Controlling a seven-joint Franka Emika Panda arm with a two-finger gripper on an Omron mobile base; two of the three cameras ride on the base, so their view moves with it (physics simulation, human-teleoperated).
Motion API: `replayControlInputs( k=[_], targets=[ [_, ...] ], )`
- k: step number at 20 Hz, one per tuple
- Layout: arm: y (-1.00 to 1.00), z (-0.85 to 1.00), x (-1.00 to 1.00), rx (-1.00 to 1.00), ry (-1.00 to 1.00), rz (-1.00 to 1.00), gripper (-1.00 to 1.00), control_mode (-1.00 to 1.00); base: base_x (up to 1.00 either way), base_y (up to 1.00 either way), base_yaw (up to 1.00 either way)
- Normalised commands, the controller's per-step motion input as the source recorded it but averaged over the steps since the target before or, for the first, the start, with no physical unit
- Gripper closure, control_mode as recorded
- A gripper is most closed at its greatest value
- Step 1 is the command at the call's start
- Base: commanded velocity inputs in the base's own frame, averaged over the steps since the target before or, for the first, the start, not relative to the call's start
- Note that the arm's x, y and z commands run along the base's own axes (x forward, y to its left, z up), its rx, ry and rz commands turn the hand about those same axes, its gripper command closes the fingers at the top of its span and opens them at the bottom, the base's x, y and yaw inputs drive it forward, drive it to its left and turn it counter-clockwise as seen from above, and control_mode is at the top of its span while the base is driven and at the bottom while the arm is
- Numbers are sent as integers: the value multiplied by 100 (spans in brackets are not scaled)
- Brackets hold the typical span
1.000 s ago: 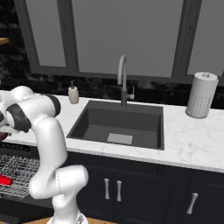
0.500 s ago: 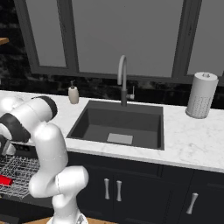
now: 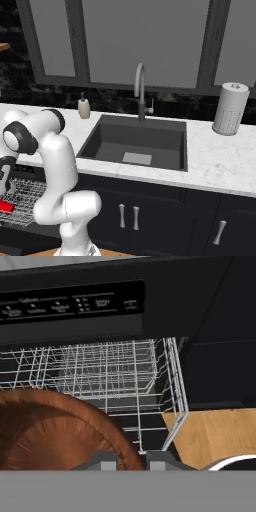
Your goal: Pick up the cup and bowl from the counter, place them in the dishwasher, and close the dishwasher door.
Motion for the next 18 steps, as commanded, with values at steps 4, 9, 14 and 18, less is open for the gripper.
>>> replayControlInputs(
  k=[4, 9, 14, 18],
  targets=[
    [39, -81, -3, -2, 2, -13, 100, -100, 0, 0, 0],
    [66, -96, -49, -7, -9, -18, 100, -100, 0, 0, 0],
    [53, -71, -49, -9, -36, -21, 100, -100, 0, 0, 0],
    [10, -76, -2, -2, -32, -23, 100, -100, 0, 0, 0]
  ],
)
